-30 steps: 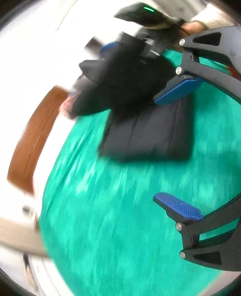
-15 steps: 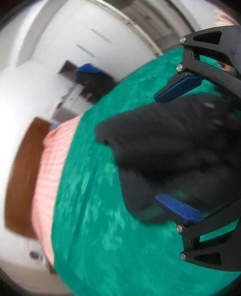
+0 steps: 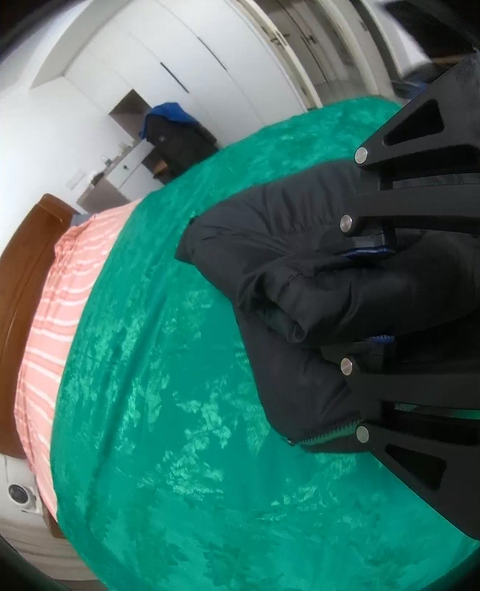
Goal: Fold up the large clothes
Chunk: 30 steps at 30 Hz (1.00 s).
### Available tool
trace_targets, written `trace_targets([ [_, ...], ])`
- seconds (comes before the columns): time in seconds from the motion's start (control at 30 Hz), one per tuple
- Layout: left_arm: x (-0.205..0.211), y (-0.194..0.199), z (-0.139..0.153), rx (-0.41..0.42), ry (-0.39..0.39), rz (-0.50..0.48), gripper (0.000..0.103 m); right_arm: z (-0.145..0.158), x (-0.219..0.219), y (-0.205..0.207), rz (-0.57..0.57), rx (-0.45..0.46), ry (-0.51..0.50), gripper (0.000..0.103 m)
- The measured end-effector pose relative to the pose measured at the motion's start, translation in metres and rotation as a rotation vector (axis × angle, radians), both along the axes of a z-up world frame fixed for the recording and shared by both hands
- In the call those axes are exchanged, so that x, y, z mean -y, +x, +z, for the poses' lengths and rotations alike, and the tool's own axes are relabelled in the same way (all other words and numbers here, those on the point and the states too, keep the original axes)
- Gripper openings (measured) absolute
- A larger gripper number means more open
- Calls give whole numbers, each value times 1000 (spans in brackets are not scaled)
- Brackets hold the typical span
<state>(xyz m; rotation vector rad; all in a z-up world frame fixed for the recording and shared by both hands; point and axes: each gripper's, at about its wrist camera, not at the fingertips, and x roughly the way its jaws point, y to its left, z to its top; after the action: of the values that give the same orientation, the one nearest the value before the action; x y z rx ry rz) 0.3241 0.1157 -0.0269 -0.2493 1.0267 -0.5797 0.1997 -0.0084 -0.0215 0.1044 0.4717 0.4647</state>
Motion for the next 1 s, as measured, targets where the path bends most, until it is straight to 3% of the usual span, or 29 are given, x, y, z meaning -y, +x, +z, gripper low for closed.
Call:
trace_targets([
  [0.13,-6,7,-13,-15,46,37,31,-54,-54,42,105,-69,-284,77],
  [0.2,-12,15,-32,-47,69,70,34,-85,-84,36,120,37,-435,77],
  [0.23,-16,18,-42,-59,67,87,36,-91,-89,36,123,57,-454,77],
  [0.47,-46,31,-98,-145,-118,157,49,-121,-91,57,158,57,-394,78],
  [0.67,-37,35,-113,-128,-105,151,53,-131,-70,71,163,32,-293,78],
  [0.83,-41,32,-127,-125,-143,186,54,-130,-72,83,171,9,-296,78],
  [0.97,-43,11,-100,-60,-72,221,64,-116,-82,78,160,16,-338,78],
  [1.0,-43,-1,-85,-28,-35,236,73,-108,-80,72,146,3,-333,79],
])
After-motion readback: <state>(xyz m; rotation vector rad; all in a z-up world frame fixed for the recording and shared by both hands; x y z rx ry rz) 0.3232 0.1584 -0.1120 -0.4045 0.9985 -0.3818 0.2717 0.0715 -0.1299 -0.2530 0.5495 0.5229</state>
